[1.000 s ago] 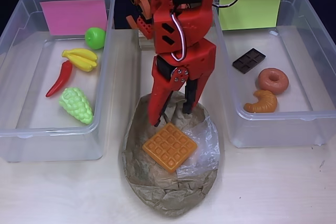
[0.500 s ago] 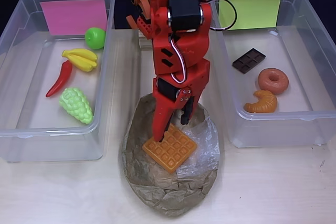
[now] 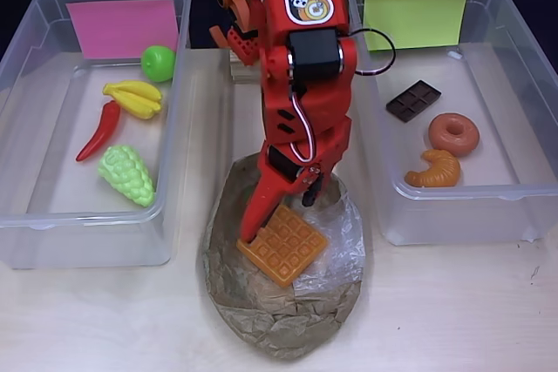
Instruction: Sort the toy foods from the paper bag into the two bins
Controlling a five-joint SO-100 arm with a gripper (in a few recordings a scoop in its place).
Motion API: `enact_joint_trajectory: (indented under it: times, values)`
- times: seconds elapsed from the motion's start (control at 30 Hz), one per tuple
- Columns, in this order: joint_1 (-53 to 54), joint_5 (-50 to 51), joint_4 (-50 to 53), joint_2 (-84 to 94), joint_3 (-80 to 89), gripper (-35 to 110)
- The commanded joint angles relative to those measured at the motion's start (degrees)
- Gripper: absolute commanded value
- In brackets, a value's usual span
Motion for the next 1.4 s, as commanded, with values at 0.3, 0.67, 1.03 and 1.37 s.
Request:
enact_joint_trajectory:
  times: [0.3,0.67,1.03,1.37]
  values:
    - [-2.37,-0.7,-2.2,-6.59,-1.41,54]
    - [-1.32,-3.25,-1.05,-12.22,-7.12,55]
    - [-0.26,-3.43,2.02,-15.56,-11.25,48]
    - [1.58,-2.11,8.17,-14.5,-15.03,49]
